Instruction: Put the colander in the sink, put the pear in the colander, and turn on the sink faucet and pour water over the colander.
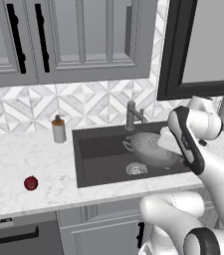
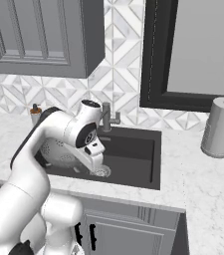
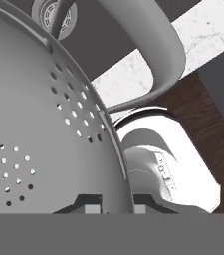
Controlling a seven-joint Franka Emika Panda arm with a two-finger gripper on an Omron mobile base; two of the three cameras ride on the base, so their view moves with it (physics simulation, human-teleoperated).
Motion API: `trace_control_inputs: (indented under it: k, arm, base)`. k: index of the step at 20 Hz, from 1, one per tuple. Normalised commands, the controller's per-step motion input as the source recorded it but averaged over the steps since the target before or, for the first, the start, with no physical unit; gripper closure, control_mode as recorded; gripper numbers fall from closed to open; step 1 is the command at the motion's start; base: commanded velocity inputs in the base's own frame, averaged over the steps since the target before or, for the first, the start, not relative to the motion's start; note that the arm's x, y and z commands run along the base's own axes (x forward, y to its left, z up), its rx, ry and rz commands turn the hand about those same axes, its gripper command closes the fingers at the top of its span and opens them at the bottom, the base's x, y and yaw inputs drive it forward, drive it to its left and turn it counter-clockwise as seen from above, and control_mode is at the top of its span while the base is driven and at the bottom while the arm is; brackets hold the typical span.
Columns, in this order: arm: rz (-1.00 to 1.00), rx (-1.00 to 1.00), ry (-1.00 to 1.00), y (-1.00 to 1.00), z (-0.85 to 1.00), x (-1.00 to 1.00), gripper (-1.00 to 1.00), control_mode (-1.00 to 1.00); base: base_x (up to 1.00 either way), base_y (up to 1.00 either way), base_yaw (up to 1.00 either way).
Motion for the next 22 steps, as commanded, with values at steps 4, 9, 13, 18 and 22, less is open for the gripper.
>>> trace_control_inputs:
  k: [4,9,13,18,22]
  arm:
    - [0.06,0.0,0.0,-0.65,-0.02,0.2,1.0,-1.0]
    - [0.13,0.0,0.0,-0.55,-0.05,0.28,1.0,-1.0]
    - [0.15,0.0,0.0,-0.34,-0.09,0.36,1.0,-1.0]
    - [0.23,0.06,-0.03,-0.13,-0.13,0.45,1.0,-1.0]
    - [0.26,0.08,-0.07,0.0,-0.24,0.51,1.0,-1.0]
  base:
    - [0.0,0.0,0.0]
    - [0.0,0.0,0.0]
    - [0.0,0.0,0.0]
    - [0.0,0.0,0.0]
    - [0.0,0.0,0.0]
